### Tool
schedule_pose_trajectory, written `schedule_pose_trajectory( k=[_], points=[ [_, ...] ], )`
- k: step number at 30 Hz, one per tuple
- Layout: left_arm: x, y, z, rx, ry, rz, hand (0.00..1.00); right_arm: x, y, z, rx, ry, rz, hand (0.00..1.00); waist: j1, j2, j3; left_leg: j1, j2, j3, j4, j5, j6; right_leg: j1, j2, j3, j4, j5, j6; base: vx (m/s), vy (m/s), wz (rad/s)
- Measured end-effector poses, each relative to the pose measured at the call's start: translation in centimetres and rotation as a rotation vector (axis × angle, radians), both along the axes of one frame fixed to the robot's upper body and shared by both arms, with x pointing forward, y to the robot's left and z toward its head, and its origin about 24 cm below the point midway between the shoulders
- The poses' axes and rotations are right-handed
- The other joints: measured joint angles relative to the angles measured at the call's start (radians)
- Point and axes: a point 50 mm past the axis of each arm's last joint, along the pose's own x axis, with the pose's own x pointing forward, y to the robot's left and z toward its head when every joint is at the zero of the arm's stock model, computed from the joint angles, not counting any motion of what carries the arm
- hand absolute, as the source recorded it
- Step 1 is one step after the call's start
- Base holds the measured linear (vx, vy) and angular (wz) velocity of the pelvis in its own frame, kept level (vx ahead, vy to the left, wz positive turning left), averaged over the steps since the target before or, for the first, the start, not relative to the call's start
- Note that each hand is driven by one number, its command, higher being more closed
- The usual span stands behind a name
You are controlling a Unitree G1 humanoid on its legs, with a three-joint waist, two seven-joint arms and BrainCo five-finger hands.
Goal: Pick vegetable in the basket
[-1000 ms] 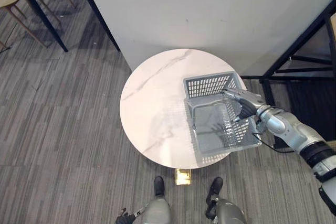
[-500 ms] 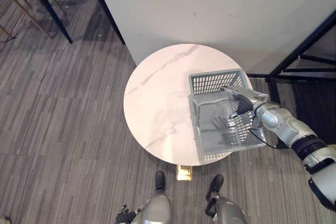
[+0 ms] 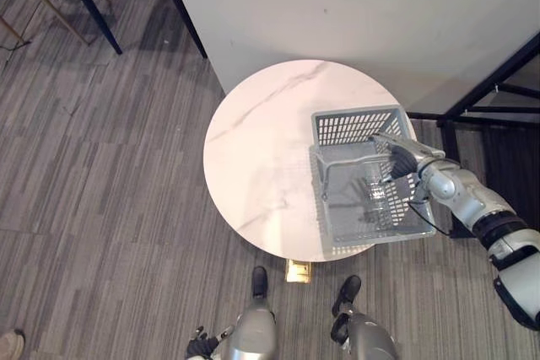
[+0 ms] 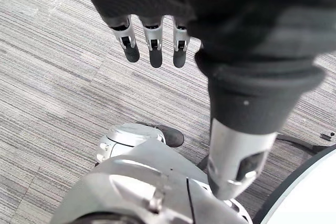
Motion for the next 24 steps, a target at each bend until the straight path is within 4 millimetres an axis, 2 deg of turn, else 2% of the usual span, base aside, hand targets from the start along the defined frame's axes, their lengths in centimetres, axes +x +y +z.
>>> schedule_pose_trajectory(
  k=[1, 11, 19, 24],
  points=[
    [0.1, 0.0, 0.0, -0.005, -0.003, 0.008, 0.0, 0.1, -0.1, 0.1, 0.0, -0.003, -0.006, 1.0, 0.001, 0.0, 0.003, 0.0, 0.0, 0.0, 0.0, 0.0, 0.0, 0.0, 0.0, 0.0, 0.0, 0.0, 0.0, 0.0, 0.0, 0.0],
    [0.6, 0.0, 0.1, -0.015, -0.025, 0.024, 0.0, 0.5, -1.6, 1.4, 0.047, -0.052, -0.071, 1.0, 0.015, 0.002, 0.036, -0.015, -0.002, -0.017, 0.007, 0.0, 0.0, -0.01, -0.002, 0.001, 0.0, 0.003, -0.004, 0.0, 0.0, 0.0],
    [0.8, -0.1, 0.2, -0.015, -0.043, 0.013, 0.0, 0.3, -1.1, 1.1, 0.009, -0.048, -0.025, 1.0, 0.018, 0.002, 0.037, -0.016, -0.002, -0.022, 0.014, 0.0, 0.0, -0.007, -0.003, 0.004, 0.001, 0.007, -0.003, 0.0, -0.001, 0.01],
    [1.0, -0.1, 0.3, -0.009, -0.052, 0.006, 0.0, 0.1, -0.1, 0.7, -0.017, -0.014, 0.041, 1.0, 0.016, -0.001, 0.035, -0.008, -0.001, -0.02, 0.016, 0.0, 0.0, 0.0, -0.002, 0.01, 0.001, 0.011, -0.004, 0.0, 0.0, 0.0]
  ],
)
